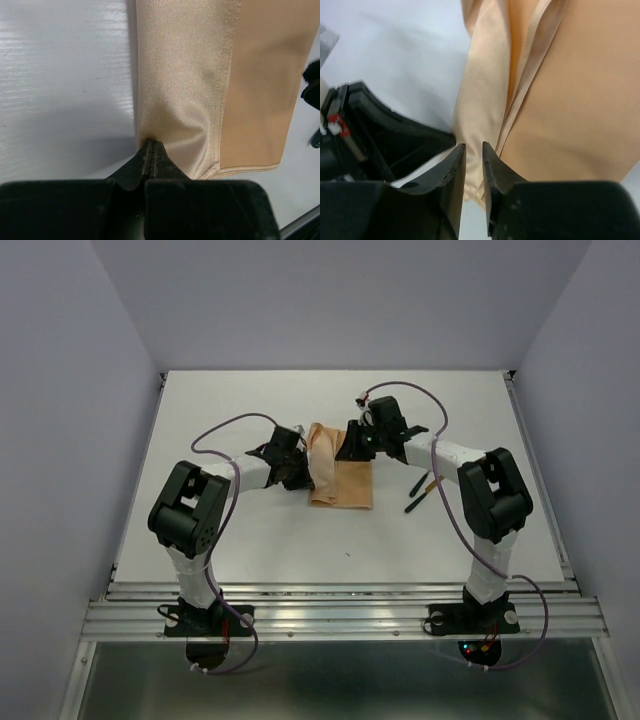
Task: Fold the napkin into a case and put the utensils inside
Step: Fold the lower triangle-folded napkin at the center of the board.
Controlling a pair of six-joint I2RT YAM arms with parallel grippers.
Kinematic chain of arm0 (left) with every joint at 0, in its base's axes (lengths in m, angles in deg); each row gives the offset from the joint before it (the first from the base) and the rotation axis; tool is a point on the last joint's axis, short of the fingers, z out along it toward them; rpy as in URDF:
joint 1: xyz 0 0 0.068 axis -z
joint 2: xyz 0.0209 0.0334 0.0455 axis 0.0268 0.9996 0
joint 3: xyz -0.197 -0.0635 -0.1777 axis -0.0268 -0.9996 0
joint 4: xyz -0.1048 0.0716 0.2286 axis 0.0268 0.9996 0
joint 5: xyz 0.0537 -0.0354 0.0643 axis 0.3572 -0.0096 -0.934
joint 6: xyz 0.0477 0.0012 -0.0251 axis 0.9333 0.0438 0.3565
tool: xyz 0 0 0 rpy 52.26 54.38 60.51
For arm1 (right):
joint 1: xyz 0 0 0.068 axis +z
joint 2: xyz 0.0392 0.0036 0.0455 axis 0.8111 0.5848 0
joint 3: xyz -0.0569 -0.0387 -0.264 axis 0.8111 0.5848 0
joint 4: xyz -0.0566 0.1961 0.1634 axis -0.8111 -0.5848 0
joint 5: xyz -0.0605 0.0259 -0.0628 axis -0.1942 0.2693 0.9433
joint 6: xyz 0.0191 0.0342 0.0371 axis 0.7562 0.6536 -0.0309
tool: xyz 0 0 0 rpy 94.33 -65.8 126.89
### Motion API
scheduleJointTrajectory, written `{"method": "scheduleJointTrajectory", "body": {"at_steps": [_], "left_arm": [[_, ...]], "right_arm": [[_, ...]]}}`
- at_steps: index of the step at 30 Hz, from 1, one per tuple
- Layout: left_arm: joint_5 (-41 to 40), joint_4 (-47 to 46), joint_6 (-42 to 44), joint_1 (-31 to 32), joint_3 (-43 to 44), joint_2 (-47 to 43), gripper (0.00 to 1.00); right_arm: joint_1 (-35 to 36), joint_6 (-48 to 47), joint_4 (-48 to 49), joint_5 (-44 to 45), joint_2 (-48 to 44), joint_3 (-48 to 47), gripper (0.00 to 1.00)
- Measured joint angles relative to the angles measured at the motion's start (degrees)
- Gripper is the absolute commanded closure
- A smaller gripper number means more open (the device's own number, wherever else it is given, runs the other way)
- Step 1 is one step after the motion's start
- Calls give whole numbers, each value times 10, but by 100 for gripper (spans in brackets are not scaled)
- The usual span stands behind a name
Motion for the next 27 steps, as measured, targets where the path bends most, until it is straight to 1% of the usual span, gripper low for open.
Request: {"method": "scheduleJointTrajectory", "body": {"at_steps": [1,4,6,13,18,23,27], "left_arm": [[0,-2,0,0,-1,0,100],[0,-6,0,1,-2,0,100],[0,-7,0,1,-2,0,100],[5,-18,-1,1,-8,0,100],[8,-32,-5,1,-14,0,100],[9,-36,-5,1,-16,0,100],[10,-36,-6,1,-16,0,100]], "right_arm": [[1,9,9,-5,-12,17,99],[10,37,32,-20,-35,59,99],[25,54,49,-37,-32,76,99],[65,93,108,-96,-2,93,99],[63,97,131,-102,17,103,99],[63,97,127,-92,23,133,99],[64,95,123,-82,23,135,99]]}}
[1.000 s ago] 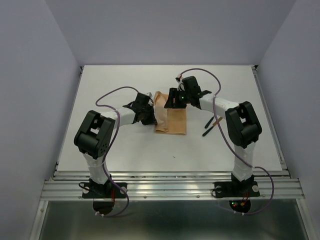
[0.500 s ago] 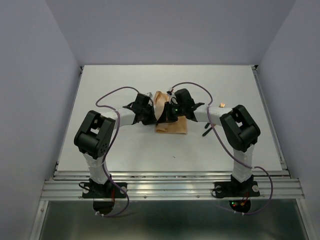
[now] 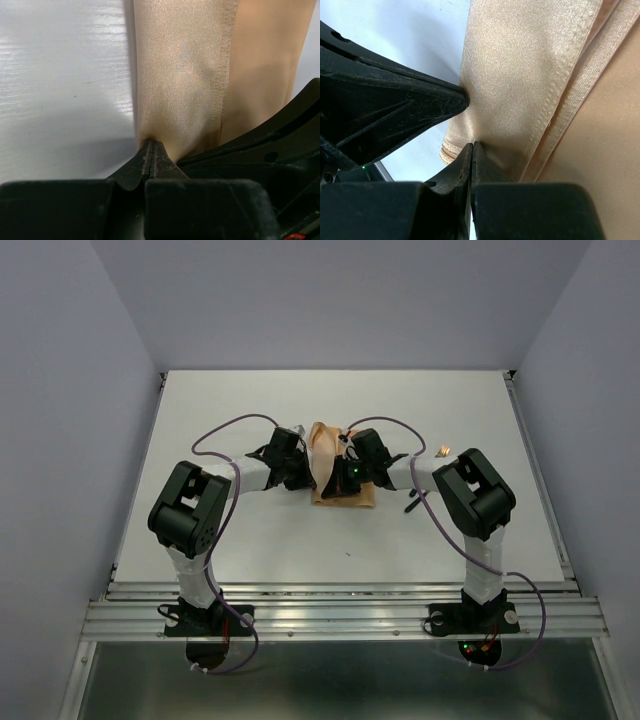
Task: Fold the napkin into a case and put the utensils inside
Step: Fold the lower triangle-folded napkin at the center of the board.
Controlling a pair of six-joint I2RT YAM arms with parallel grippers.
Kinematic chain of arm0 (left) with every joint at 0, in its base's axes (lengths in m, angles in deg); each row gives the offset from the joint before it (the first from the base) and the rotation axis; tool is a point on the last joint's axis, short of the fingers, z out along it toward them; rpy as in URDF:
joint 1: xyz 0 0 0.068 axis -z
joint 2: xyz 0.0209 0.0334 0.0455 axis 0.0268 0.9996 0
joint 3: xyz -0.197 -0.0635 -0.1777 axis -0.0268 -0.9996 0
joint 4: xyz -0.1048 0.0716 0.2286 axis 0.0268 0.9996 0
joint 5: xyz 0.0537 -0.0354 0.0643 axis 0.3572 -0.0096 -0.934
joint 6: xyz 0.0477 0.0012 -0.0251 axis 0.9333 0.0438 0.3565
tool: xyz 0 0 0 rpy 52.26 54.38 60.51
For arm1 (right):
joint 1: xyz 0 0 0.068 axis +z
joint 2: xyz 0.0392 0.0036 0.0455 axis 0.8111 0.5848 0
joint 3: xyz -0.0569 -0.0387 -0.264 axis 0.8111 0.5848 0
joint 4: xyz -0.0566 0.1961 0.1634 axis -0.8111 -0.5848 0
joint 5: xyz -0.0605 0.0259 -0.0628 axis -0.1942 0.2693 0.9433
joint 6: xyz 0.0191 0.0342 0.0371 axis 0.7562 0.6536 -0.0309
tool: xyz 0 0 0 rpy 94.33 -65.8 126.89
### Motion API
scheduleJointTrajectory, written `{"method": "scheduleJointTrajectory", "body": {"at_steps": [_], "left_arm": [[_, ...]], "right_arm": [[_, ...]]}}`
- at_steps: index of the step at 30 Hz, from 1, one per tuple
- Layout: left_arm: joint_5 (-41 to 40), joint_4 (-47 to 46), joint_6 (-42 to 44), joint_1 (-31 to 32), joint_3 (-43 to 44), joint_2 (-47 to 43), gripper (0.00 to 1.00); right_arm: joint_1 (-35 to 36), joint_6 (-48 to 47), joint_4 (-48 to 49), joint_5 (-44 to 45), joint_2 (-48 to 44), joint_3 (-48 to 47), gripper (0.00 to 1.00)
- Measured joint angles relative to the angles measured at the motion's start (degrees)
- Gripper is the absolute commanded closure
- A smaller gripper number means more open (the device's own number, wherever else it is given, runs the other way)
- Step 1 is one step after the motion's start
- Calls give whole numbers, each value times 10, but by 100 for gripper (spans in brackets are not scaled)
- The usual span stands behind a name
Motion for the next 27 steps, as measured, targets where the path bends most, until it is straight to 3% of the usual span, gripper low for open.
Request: {"method": "scheduleJointTrajectory", "body": {"at_steps": [27], "left_arm": [[1,-9,0,0,-5,-1,100]], "right_arm": [[19,21,45,-26,-3,2,99]]}}
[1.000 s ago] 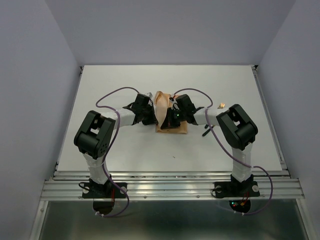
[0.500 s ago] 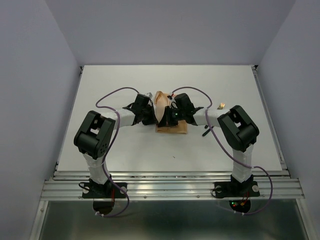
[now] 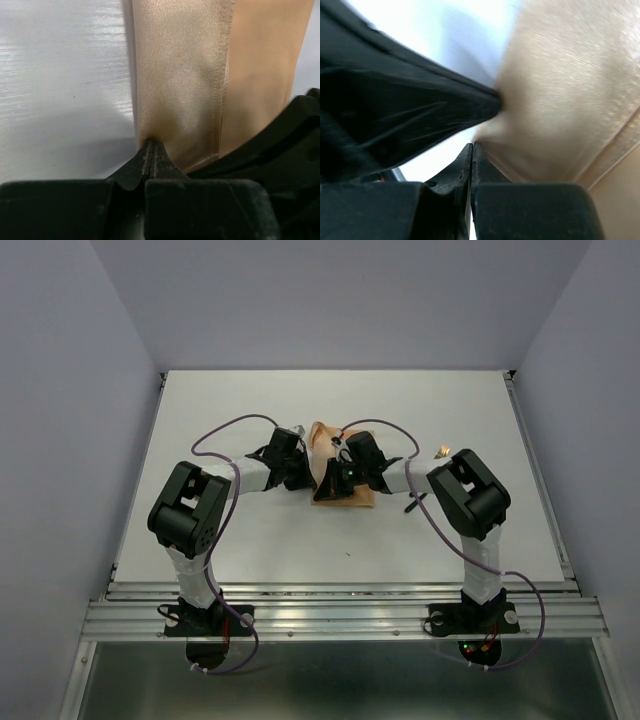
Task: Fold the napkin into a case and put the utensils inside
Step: Fold the lower triangle-folded napkin at the center of the board.
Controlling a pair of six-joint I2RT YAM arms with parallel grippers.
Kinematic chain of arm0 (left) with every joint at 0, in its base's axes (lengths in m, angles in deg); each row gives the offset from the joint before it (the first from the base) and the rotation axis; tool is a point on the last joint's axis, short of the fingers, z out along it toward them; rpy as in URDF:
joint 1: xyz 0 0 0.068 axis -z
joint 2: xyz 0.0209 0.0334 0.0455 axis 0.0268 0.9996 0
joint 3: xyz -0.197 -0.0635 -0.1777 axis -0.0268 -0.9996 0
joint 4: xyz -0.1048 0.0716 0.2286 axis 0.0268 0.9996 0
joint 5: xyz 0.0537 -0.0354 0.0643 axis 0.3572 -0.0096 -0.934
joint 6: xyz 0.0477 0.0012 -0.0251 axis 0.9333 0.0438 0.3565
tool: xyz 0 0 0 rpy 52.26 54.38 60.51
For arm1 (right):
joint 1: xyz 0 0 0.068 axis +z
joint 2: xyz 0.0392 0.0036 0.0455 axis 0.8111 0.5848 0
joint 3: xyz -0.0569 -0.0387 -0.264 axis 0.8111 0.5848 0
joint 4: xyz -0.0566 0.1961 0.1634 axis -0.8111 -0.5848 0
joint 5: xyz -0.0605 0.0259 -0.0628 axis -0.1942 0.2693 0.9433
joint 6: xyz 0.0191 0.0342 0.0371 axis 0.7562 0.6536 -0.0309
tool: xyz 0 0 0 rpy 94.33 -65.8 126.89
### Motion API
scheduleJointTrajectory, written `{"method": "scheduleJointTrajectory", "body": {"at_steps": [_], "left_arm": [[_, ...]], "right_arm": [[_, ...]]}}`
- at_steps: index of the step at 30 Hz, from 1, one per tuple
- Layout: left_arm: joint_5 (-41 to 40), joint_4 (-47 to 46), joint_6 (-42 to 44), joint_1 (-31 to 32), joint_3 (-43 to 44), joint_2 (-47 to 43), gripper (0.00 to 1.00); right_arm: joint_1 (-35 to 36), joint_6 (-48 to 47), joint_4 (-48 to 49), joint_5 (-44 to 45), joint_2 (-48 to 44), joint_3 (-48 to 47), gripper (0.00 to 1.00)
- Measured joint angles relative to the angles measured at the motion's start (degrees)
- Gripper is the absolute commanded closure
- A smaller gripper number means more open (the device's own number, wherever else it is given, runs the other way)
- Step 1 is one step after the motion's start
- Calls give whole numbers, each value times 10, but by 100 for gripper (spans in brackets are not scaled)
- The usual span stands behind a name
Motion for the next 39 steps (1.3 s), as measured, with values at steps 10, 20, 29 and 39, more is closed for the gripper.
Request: {"method": "scheduleJointTrajectory", "body": {"at_steps": [10,20,29,39], "left_arm": [[0,0,0,0,0,0,100],[0,0,0,0,0,0,100],[0,0,1,0,0,0,100],[-2,0,0,6,-26,-24,100]], "right_arm": [[-2,-13,-1,21,19,-1,99],[-36,-25,-41,74,-35,-20,99],[-87,-40,-54,81,52,-121,99],[-87,-56,-55,98,74,-115,99]]}}
